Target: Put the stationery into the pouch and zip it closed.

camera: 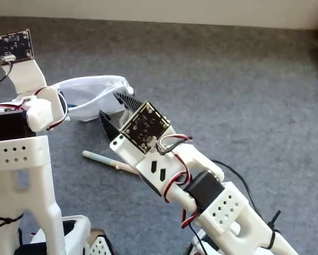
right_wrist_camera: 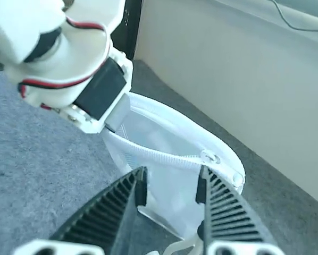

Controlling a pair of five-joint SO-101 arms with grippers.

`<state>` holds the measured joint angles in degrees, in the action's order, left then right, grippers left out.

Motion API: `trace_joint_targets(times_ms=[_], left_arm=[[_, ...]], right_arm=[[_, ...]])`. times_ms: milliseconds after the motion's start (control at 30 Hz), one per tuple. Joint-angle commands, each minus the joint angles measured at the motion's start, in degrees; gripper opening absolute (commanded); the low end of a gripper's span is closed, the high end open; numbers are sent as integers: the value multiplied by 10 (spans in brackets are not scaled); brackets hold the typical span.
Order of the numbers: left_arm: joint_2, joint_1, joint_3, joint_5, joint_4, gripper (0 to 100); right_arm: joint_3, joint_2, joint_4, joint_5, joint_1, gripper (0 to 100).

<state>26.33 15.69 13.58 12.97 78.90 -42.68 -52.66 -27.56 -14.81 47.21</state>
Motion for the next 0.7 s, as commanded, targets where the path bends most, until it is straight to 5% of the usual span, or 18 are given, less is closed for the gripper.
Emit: trace_joint_targets(times_ms=[0,467,667], left_arm=[[-1,-5,15,4,-5,8],[-1,-2,13,7,-5,8],[0,51,12,33,-23,8]], right_arm=[[7,-29,-30,-5,-3,149],[7,-44,-128,119,-39,149],[13,-44,-226,121,-41,149]])
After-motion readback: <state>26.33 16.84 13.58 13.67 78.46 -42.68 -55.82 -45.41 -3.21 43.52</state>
